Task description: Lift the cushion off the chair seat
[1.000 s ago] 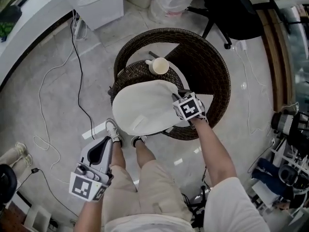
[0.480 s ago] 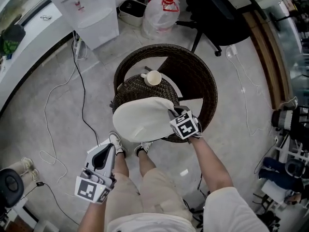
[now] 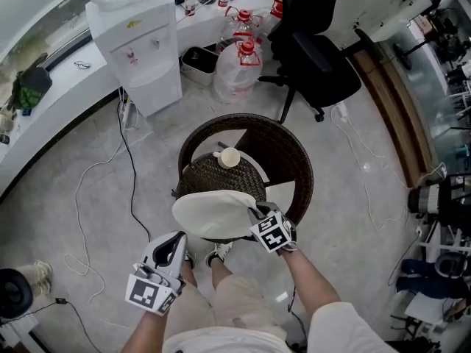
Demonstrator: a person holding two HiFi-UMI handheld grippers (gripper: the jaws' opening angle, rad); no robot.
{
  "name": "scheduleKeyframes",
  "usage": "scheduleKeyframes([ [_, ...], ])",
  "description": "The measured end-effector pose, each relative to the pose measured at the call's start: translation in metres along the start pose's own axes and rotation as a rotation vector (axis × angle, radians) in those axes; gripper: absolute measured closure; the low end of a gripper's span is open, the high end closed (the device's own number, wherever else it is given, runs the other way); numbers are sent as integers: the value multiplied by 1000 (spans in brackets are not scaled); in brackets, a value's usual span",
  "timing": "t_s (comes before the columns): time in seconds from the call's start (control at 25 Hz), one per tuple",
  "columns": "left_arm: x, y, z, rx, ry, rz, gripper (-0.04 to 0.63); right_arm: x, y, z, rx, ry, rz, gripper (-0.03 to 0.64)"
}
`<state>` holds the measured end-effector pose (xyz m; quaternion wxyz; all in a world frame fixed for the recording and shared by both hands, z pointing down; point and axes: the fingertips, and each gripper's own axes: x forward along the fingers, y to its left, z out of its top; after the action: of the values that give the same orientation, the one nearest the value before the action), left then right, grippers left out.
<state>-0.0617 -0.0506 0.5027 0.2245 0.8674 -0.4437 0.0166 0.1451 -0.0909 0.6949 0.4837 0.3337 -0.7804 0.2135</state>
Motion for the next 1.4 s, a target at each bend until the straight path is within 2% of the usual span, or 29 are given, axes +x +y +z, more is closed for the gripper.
scheduleKeyframes([
  [0.16, -9, -1, 24, 29, -19, 11, 580, -16, 2, 13, 73, -32, -12, 577],
  [0.56, -16, -3, 76, 77, -84, 7, 580, -60, -8, 54, 156, -127, -68, 577],
  [0.84, -11, -14, 116, 111, -138, -7, 580, -111, -29, 76, 292, -243, -111, 577],
  [1.12, -8, -25, 152, 162, -189, -26, 580, -168, -52, 95, 379, -367, -173, 577],
  [1.4, -15, -19, 197, 214, -258, -8, 580, -223, -73, 123, 449, -498, -227, 577],
])
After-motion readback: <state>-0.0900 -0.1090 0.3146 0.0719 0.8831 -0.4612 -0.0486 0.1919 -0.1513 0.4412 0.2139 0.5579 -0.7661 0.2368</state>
